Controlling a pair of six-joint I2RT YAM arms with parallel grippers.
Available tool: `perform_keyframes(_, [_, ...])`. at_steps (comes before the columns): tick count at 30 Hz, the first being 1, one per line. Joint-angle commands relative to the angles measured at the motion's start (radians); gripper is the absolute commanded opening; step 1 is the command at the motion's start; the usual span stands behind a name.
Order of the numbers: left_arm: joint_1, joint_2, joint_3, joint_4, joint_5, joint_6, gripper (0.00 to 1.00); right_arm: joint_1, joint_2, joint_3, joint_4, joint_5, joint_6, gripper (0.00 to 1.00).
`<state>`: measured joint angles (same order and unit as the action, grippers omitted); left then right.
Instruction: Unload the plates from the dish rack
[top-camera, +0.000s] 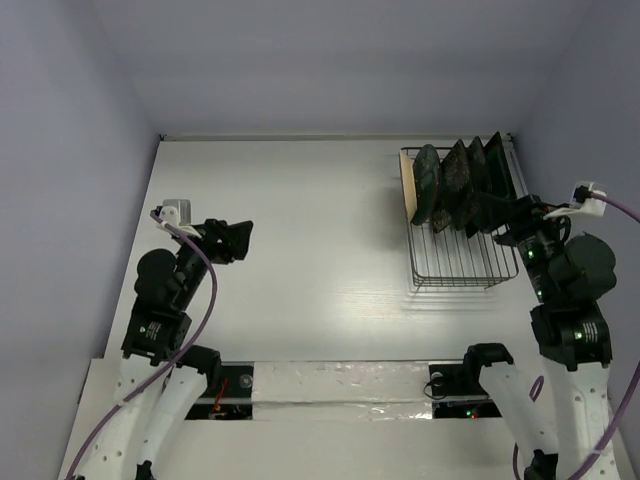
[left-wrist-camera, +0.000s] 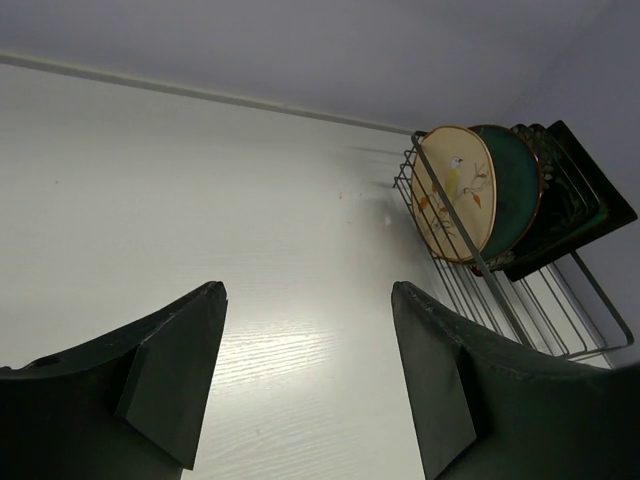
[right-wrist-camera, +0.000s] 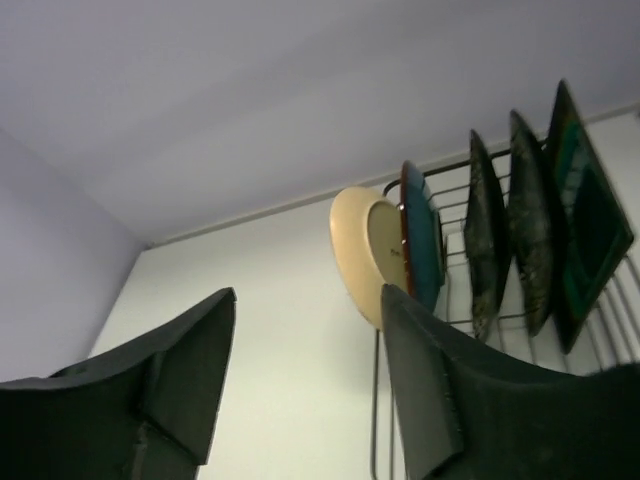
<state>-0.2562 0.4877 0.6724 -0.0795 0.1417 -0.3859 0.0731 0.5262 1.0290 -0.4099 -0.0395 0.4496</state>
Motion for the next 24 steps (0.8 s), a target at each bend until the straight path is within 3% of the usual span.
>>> perform_keyframes(1, [-0.005,-0.020,0.061,-0.005,-0.016,0.035,0.63,-0.004,0.061,0.051,0.020,-0.074,0.008,0.63])
perform_keyframes(2, [-0.005,-0.030,0.065,-0.008,-0.019,0.036,0.62,-0.004,0.076,0.057,0.020,-0.098,0.006,0.56])
perform_keyframes(3, [-0.014,-0.035,0.069,-0.014,-0.014,0.036,0.59,-0.004,0.093,0.072,0.022,-0.115,0.005,0.31])
perform_keyframes(4, [-0.014,-0.040,0.064,-0.011,-0.007,0.039,0.56,0.007,0.128,0.080,0.023,-0.132,0.003,0.22])
perform_keyframes(5, [-0.023,-0.050,0.058,-0.003,0.021,0.045,0.51,0.022,0.145,0.088,0.025,-0.126,0.003,0.15])
perform_keyframes(6, [-0.023,-0.052,0.052,0.003,0.025,0.045,0.36,0.034,0.164,0.094,0.026,-0.113,0.003,0.00])
perform_keyframes(8, [-0.023,-0.061,0.036,0.001,0.024,0.044,0.15,0.103,0.231,0.127,0.014,-0.035,-0.020,0.00])
perform_keyframes(9, [-0.023,-0.063,0.029,0.000,0.004,0.042,0.00,0.132,0.257,0.143,0.007,0.004,-0.025,0.00])
perform_keyframes(12, [-0.023,-0.058,0.024,-0.028,-0.042,0.039,0.00,0.250,0.390,0.227,-0.038,0.209,-0.066,0.00])
perform_keyframes(18, [-0.023,-0.061,0.018,-0.080,-0.106,0.028,0.00,0.274,0.615,0.358,-0.073,0.385,-0.137,0.02])
perform_keyframes(20, [-0.034,-0.066,0.016,-0.095,-0.122,0.021,0.08,0.287,0.710,0.397,-0.102,0.417,-0.161,0.11])
perform_keyframes(21, [-0.034,-0.072,0.015,-0.094,-0.123,0.021,0.15,0.287,0.739,0.432,-0.109,0.418,-0.173,0.31])
perform_keyframes(22, [-0.034,-0.070,0.015,-0.091,-0.122,0.021,0.27,0.300,0.794,0.451,-0.118,0.424,-0.181,0.41])
perform_keyframes(24, [-0.034,-0.072,0.015,-0.089,-0.120,0.022,0.38,0.317,0.842,0.483,-0.124,0.443,-0.206,0.57])
